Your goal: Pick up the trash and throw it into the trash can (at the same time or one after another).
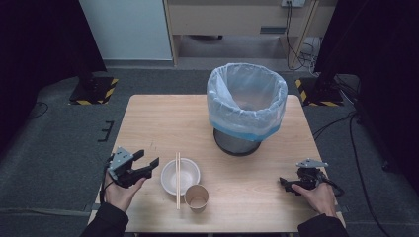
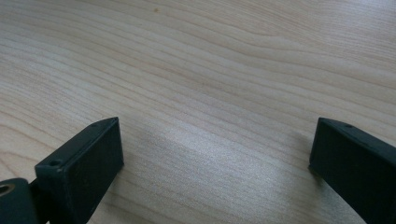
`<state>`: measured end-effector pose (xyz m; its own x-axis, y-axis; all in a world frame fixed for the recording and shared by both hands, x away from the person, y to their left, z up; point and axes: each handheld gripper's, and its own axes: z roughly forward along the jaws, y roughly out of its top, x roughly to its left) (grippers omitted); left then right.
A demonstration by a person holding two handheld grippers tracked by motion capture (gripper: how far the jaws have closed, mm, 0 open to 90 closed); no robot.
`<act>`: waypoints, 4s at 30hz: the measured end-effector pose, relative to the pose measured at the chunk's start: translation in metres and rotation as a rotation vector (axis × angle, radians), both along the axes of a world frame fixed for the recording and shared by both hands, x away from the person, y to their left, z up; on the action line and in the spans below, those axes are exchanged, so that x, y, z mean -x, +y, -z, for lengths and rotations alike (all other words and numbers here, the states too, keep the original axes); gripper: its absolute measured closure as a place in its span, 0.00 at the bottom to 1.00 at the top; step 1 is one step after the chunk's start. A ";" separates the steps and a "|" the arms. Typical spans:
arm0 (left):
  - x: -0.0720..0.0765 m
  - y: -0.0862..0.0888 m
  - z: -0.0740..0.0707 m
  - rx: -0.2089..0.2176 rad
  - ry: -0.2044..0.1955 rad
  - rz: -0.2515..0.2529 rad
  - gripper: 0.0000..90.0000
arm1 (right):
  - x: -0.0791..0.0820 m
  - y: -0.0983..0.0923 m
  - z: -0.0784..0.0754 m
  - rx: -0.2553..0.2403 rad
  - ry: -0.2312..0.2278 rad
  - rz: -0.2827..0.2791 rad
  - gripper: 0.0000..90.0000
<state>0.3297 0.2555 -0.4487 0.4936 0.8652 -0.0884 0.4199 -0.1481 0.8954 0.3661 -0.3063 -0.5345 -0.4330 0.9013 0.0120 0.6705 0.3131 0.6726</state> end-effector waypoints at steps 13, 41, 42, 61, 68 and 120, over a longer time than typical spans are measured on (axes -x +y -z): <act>-0.003 -0.045 0.020 -0.072 0.149 0.087 0.52 | 0.000 0.002 0.000 0.001 0.000 0.010 0.03; -0.008 -0.052 0.037 -0.134 0.266 0.095 0.61 | 0.000 0.003 0.000 0.001 0.000 0.012 0.03; -0.008 -0.051 0.037 -0.136 0.267 0.093 0.61 | 0.000 0.003 0.000 0.002 -0.001 0.010 0.03; -0.012 -0.046 0.039 -0.159 0.316 0.044 0.79 | 0.000 0.003 0.000 0.002 -0.002 0.009 0.03; -0.012 -0.046 0.039 -0.159 0.329 0.043 0.86 | 0.000 0.003 0.000 0.002 -0.002 0.009 0.03; 0.001 -0.028 -0.018 0.004 0.073 0.066 0.94 | 0.001 0.002 0.002 -0.008 -0.027 -0.005 0.03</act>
<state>0.3283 0.2272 -0.4303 0.5419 0.8305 -0.1292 0.4733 -0.1745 0.8634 0.3651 -0.3039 -0.5369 -0.4378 0.8990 0.0075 0.6506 0.3111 0.6928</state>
